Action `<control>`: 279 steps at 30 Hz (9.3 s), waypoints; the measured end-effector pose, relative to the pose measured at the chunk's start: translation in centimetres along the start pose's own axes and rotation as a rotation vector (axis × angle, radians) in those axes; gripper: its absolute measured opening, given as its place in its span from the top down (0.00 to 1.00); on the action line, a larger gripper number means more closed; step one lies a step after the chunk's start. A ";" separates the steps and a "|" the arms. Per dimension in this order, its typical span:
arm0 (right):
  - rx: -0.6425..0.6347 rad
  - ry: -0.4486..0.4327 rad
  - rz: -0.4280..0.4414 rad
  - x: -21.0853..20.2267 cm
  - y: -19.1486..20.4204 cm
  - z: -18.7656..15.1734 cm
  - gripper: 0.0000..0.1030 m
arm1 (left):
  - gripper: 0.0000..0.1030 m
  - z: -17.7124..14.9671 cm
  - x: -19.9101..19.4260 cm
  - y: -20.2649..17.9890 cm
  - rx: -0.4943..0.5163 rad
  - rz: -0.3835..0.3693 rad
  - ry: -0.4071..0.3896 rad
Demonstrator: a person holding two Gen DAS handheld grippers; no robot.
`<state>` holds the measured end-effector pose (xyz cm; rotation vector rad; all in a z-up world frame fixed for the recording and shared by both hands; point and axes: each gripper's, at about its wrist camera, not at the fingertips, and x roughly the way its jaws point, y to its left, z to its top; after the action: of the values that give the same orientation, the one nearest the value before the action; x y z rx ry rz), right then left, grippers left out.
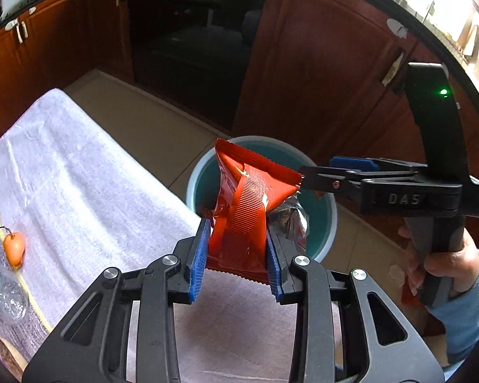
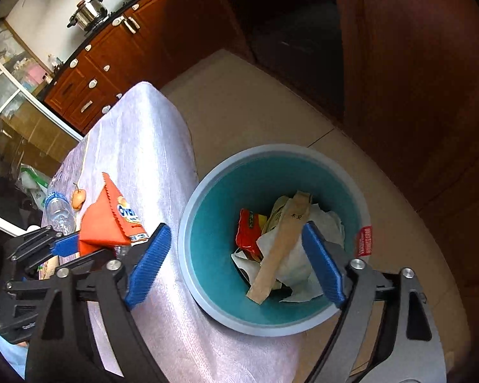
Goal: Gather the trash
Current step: 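Carry the paper strip and snack bag to the teal bin and release both, then return both open tools to the table above the wooden bowl, then grasp the wooden bowl rim with the right tool while the left tool grasps the melon rind, then carry the bowl and melon rind over the teal bin and open both tools, then return both tools to the table toward the white yogurt cup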
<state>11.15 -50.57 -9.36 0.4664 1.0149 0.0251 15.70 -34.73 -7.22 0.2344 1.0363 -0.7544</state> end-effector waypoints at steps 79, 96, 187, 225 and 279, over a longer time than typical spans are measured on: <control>-0.396 0.092 0.000 -2.3 26.6 -6.6 0.07 | 0.04 -17.8 -18.8 15.3 -0.259 0.264 -0.140; -0.560 0.261 0.019 7.6 39.6 -10.9 0.22 | 0.04 -30.8 -20.9 29.5 -0.432 0.348 -0.040; 0.155 0.030 -0.152 1.9 -6.5 -4.8 0.87 | 0.57 -1.8 0.5 -1.0 0.008 -0.019 0.073; 0.143 -0.032 -0.158 -3.4 -3.4 -3.5 0.07 | 0.30 0.9 2.3 -2.9 -0.003 -0.008 0.065; -0.606 0.305 0.070 10.4 42.9 -13.0 0.19 | 0.29 -30.1 -21.5 32.8 -0.628 0.365 -0.082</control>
<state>14.30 -4.79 -6.87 -0.0615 1.2248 0.4660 10.48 14.39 -9.84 -0.1471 1.0643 -0.0888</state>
